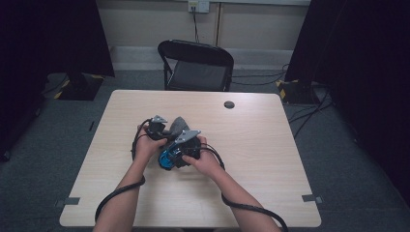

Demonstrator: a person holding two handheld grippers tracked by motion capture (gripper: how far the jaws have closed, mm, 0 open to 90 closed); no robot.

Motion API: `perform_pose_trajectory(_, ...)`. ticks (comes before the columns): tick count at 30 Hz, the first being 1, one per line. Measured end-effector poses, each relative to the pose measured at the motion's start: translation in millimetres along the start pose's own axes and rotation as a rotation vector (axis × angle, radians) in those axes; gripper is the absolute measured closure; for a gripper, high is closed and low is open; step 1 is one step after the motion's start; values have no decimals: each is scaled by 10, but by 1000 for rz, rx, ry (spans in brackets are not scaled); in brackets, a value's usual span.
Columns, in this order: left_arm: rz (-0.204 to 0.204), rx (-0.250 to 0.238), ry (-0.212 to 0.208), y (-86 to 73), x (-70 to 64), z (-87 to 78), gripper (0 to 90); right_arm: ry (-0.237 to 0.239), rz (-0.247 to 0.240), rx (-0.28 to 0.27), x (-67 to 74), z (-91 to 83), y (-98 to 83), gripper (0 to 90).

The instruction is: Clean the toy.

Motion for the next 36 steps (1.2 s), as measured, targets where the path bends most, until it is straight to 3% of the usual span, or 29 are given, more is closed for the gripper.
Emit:
perform_pose_trajectory(5,21,8,-3,-11,2,-16,781,0,1,1,0,0,0,129)
perform_pose_trajectory(13,8,2,-10,-36,10,-64,781,0,1,2,2,0,1,128)
perform_pose_trajectory(36,17,20,-5,-246,105,-397,780,-3,-3,6,4,1,3,128)
Point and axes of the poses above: each handheld gripper's, and its own axes: z roughly forward along the jaws, y roughly out of its top, x roughly to its left, the point moved 8 cm from there along z, roughly forward along the jaws, and after that the axes turned 3 degrees about -x, right-handed, at the moved point
